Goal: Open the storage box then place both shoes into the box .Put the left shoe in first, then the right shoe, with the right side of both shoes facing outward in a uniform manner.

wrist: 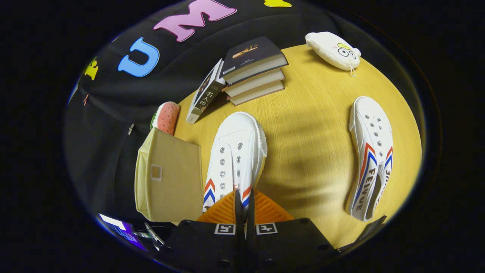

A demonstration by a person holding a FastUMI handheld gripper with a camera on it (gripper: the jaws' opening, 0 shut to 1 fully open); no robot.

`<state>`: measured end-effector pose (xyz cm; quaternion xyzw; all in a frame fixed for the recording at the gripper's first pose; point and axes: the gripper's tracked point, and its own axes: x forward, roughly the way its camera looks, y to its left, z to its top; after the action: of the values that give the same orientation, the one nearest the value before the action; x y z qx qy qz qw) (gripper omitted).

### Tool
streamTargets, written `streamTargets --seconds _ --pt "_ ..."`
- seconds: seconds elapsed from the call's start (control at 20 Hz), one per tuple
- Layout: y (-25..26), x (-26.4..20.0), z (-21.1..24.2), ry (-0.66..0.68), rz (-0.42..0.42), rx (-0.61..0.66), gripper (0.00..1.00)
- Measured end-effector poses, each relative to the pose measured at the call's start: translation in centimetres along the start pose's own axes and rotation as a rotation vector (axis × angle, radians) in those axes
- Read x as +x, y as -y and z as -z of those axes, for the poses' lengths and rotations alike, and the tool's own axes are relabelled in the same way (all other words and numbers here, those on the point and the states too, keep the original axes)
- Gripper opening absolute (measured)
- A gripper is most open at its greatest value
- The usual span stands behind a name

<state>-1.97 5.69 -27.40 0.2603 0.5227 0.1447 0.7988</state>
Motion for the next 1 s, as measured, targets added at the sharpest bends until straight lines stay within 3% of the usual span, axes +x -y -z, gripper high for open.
streamTargets --seconds 0.3,0.5,0.65,1.0 --pt "-6.5 -5.2 -1.4 0.092 0.004 -0.078 0.05" --pt "-13.6 -6.5 -1.7 0.113 -0.077 -0.034 0.05" --pt "-19.3 -5.1 -1.1 0.088 -0.156 -0.018 0.05" --pt "-28.1 1.5 2.2 0.012 -0.214 -0.076 0.05"
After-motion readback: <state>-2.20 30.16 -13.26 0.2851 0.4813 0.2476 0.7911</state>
